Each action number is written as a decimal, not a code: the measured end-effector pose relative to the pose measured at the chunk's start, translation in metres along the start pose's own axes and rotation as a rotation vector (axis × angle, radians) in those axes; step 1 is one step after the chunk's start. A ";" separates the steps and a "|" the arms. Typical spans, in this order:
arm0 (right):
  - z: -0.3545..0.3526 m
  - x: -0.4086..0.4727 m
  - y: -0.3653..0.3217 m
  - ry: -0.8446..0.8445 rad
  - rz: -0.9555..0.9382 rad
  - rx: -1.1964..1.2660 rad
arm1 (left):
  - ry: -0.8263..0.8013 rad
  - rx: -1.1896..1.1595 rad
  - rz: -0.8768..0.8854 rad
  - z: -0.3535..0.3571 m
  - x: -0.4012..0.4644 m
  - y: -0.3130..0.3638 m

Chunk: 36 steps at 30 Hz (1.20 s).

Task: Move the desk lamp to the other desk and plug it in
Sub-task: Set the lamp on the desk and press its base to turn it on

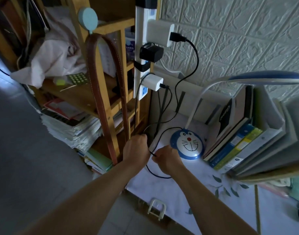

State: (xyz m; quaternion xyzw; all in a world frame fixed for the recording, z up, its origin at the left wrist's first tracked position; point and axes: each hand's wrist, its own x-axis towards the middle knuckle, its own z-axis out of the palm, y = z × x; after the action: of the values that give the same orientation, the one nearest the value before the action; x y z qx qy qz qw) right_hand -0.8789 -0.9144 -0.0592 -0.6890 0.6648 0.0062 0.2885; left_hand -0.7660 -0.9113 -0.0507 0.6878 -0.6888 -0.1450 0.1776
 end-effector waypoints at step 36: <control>0.043 0.020 -0.054 0.369 0.310 0.726 | 0.026 0.011 0.070 -0.004 -0.006 -0.085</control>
State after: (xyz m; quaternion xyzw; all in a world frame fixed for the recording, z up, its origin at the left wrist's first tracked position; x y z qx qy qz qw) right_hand -0.8106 -0.9180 -0.0813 -0.4244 0.7599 -0.3080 0.3841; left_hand -0.6877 -0.9064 -0.0848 0.6660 -0.7108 -0.1263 0.1877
